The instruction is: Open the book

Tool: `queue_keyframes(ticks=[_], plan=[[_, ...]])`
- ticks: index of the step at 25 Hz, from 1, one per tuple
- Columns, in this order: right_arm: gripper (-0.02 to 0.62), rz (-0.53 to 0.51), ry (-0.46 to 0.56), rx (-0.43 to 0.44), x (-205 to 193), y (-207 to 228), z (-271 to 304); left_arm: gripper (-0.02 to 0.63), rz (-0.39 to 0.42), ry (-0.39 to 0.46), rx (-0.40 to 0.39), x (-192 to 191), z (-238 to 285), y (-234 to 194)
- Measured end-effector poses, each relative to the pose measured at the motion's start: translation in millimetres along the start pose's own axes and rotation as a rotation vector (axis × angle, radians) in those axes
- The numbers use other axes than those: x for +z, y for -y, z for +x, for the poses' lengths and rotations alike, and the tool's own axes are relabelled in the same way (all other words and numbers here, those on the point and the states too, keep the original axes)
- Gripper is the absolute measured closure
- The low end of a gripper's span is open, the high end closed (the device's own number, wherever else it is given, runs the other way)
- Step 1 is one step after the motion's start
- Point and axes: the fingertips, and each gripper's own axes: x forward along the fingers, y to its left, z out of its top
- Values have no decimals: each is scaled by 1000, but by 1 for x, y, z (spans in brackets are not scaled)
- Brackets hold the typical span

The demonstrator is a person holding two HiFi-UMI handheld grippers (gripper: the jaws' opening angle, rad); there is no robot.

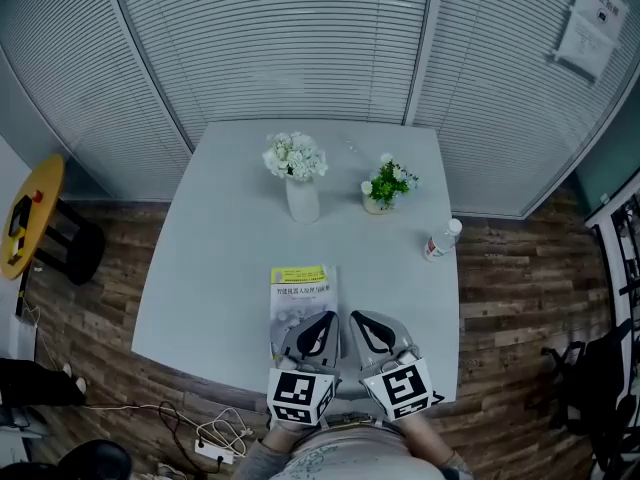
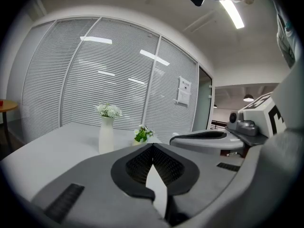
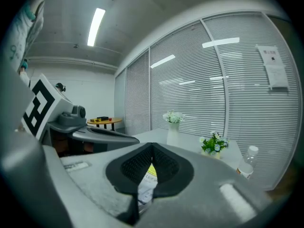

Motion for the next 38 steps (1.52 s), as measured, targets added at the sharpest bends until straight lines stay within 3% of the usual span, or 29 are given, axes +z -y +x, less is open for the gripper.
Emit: queue_keyframes(ticks=[16, 23, 33, 38], plan=[[595, 23, -30, -58, -10, 23, -5, 604, -42, -151, 79, -46, 18, -27], [595, 32, -50, -58, -20, 32, -11, 569, -29, -230, 105, -79, 25, -31], [595, 36, -67, -67, -28, 49, -17, 532, 29, -338, 129, -117, 40, -34], [595, 47, -85, -76, -35, 58, -17, 507, 123, -415, 153, -145, 48, -45]])
